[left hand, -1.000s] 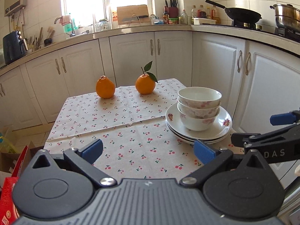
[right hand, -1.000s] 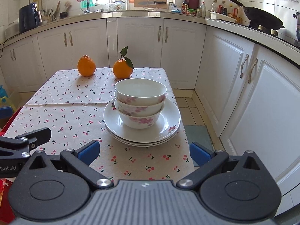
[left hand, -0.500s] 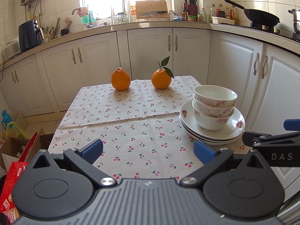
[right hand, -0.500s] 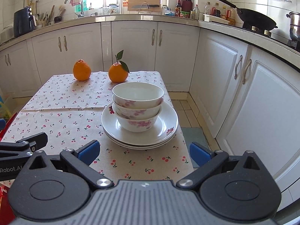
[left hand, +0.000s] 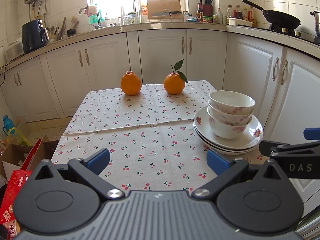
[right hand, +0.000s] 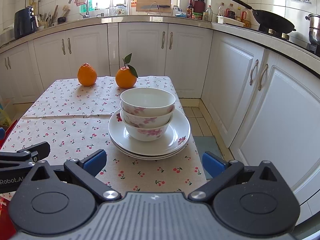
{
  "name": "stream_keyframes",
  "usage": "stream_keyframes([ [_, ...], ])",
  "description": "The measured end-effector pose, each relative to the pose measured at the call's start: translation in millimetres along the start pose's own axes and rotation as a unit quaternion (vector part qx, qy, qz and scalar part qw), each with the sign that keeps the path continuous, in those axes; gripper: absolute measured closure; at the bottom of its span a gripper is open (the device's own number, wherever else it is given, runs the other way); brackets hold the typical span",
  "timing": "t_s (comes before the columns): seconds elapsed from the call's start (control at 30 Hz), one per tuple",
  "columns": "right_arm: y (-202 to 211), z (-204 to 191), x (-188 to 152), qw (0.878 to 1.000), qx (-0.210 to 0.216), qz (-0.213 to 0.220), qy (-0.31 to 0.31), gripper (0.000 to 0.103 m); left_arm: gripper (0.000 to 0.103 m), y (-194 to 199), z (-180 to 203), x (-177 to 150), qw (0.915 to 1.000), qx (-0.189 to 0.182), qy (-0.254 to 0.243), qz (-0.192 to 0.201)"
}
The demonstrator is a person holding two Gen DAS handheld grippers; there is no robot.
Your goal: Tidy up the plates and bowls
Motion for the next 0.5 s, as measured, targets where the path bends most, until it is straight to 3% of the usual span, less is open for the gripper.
stream_keyframes([
  [0.5, 2.1, -2.2, 0.2, 1.000, -0.007, 0.007, 0.003, 0.000, 0.001, -0.2, -1.2, 0.5, 1.0000, 0.000, 0.003, 0.001],
])
Point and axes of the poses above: each gripper's, at about its wrist camera, not at the fingertips, and y roughly against the way its jaws point, z to its right, x to its top, the point moved 2 cm from there along -y, roughly the way its jaws point, and after that the axes turned 13 degrees about -z, right-handed, at the moved point
